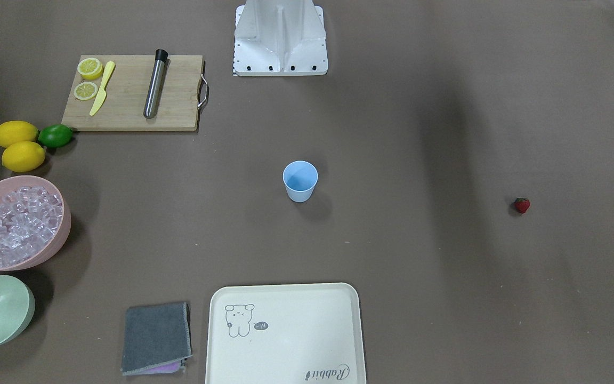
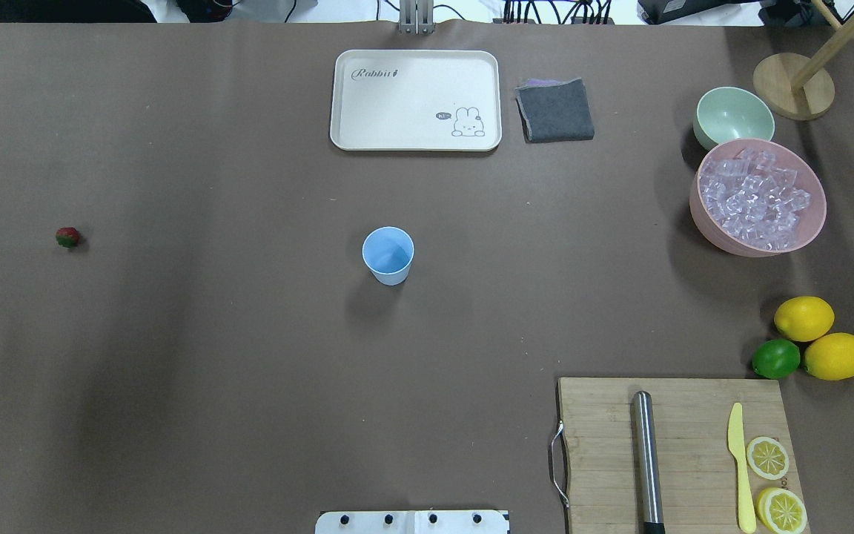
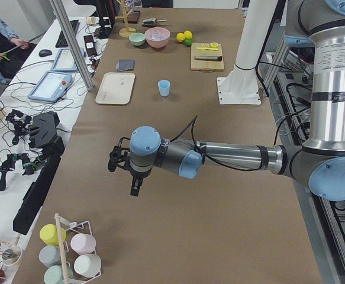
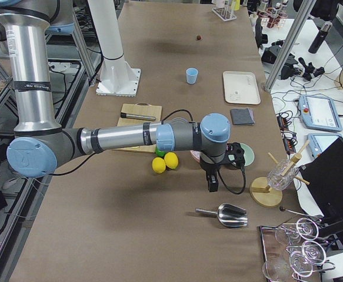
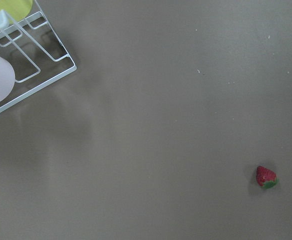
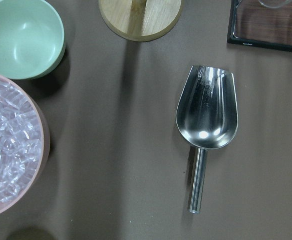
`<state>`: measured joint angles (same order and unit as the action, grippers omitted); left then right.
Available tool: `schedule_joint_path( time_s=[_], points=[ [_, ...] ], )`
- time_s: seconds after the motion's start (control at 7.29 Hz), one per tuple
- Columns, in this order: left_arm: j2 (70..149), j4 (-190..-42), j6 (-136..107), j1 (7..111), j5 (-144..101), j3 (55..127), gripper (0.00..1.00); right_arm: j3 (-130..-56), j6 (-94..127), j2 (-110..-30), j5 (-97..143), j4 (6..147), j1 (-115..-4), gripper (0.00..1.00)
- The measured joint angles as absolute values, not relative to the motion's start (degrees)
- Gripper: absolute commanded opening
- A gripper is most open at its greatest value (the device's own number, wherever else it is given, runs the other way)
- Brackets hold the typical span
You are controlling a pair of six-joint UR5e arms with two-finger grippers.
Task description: Put ice and strawberries in cup
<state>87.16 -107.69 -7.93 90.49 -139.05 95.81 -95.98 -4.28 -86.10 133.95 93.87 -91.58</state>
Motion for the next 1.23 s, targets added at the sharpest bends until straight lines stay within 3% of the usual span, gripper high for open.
schedule_joint_path(
  time_s=[1.23],
  points=[
    [87.10,-108.39,-13.71,90.19,-137.96,96.68,0.98,-96.28,-0.29,-83.04,134.44,93.92,-90.41,0.98]
  ],
)
